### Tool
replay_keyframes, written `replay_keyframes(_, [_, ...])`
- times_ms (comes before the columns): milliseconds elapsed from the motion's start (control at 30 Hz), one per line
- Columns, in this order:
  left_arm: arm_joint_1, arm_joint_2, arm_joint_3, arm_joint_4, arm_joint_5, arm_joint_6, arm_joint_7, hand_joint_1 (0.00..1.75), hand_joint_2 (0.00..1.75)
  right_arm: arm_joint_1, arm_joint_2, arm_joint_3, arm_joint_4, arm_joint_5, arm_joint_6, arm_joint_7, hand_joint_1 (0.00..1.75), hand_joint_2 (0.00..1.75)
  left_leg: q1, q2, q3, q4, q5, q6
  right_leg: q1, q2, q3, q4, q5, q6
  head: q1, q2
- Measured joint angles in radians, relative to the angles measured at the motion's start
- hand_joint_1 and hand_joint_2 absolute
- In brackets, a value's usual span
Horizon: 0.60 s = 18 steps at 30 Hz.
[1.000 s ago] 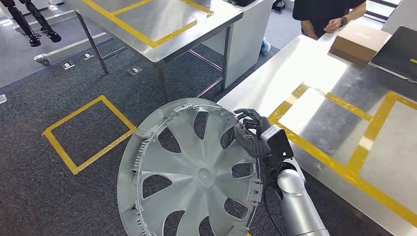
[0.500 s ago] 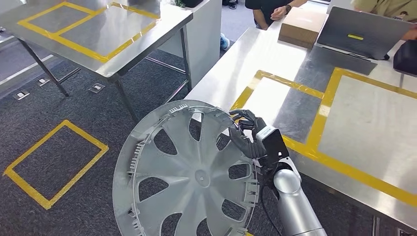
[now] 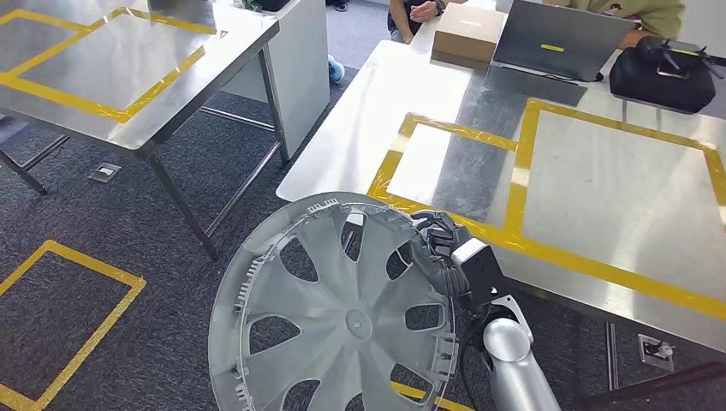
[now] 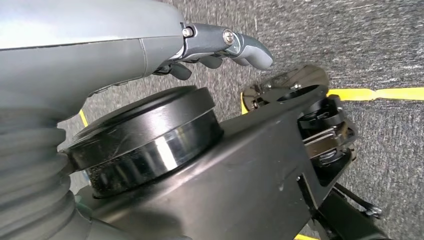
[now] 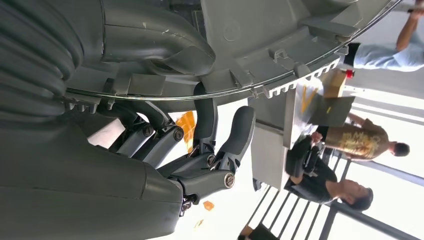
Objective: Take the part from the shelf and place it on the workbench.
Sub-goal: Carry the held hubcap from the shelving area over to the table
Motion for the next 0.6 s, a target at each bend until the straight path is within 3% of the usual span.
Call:
replay_keyframes(100, [-0.003,0.004,0.003,-0.002,0.022,0.01,-0.017,0.0,1.75,-0.016,0.004,-0.003,0.008,0.0,0.012,-0.021,1.75,1.75,-0.006,0.035,0.007,0.0,-0.007,-0.008,0.014,-0.052,0.105,-0.192,0.073,-0.021,0.001,0.0])
replay_keyframes(167, [-0.005,0.009,0.01,-0.003,0.039,0.011,-0.033,0.0,1.75,-0.033,0.011,-0.003,0.016,0.002,0.018,-0.027,1.75,1.75,-0.009,0.054,0.013,-0.003,-0.011,-0.018,0.022,-0.066,0.126,-0.235,0.077,-0.032,0.0,0.0])
replay_keyframes(233, [-0.009,0.013,0.016,-0.006,0.052,0.011,-0.046,0.0,1.75,-0.041,0.015,-0.002,0.024,0.004,0.021,-0.025,1.75,1.75,-0.009,0.063,0.021,-0.006,-0.014,-0.029,0.019,-0.045,0.128,-0.242,0.082,-0.04,0.0,0.0])
replay_keyframes(300, [-0.01,0.017,0.024,-0.007,0.059,0.009,-0.053,0.0,1.75,-0.05,0.019,-0.002,0.032,0.004,0.022,-0.019,1.75,1.75,-0.007,0.023,0.012,0.025,-0.039,-0.039,0.01,-0.023,0.134,-0.25,0.088,-0.051,-0.002,0.0])
replay_keyframes(367, [-0.007,0.02,0.032,-0.007,0.061,0.005,-0.056,0.0,1.75,-0.058,0.025,0.002,0.039,0.003,0.017,-0.014,1.75,1.75,-0.004,-0.034,-0.037,0.129,-0.093,-0.045,0.004,-0.001,0.135,-0.252,0.09,-0.058,-0.009,0.0])
replay_keyframes(433, [-0.001,0.022,0.038,-0.007,0.061,0.001,-0.053,0.0,1.75,-0.054,0.028,0.004,0.044,0.001,0.012,-0.011,1.75,1.75,-0.003,-0.053,-0.093,0.234,-0.127,-0.05,0.004,0.026,0.135,-0.251,0.09,-0.06,-0.014,0.0])
replay_keyframes(467, [0.001,0.024,0.04,-0.007,0.059,0.001,-0.05,0.0,1.75,-0.05,0.028,0.004,0.046,-0.001,0.01,-0.011,1.75,1.75,-0.002,-0.055,-0.104,0.247,-0.118,-0.051,0.003,0.041,0.135,-0.25,0.09,-0.06,-0.014,0.0])
replay_keyframes(500, [0.002,0.025,0.041,-0.007,0.057,0.001,-0.045,0.0,1.75,-0.047,0.027,0.004,0.047,-0.003,0.008,-0.012,1.75,1.75,0.0,-0.057,-0.097,0.223,-0.092,-0.052,0.002,0.057,0.135,-0.248,0.089,-0.058,-0.015,0.0])
replay_keyframes(533, [0.002,0.027,0.042,-0.007,0.053,0.001,-0.039,0.0,1.75,-0.044,0.027,0.004,0.048,-0.008,0.004,-0.014,1.75,1.75,0.003,-0.067,-0.074,0.167,-0.054,-0.053,0.0,0.072,0.134,-0.244,0.088,-0.055,-0.015,0.0])
replay_keyframes(600, [0.001,0.031,0.042,-0.006,0.047,0.0,-0.031,0.0,1.75,-0.041,0.027,0.004,0.048,-0.018,-0.003,-0.021,1.75,1.75,0.012,-0.115,-0.023,0.052,-0.006,-0.055,-0.002,0.1,0.129,-0.234,0.083,-0.043,-0.016,0.0])
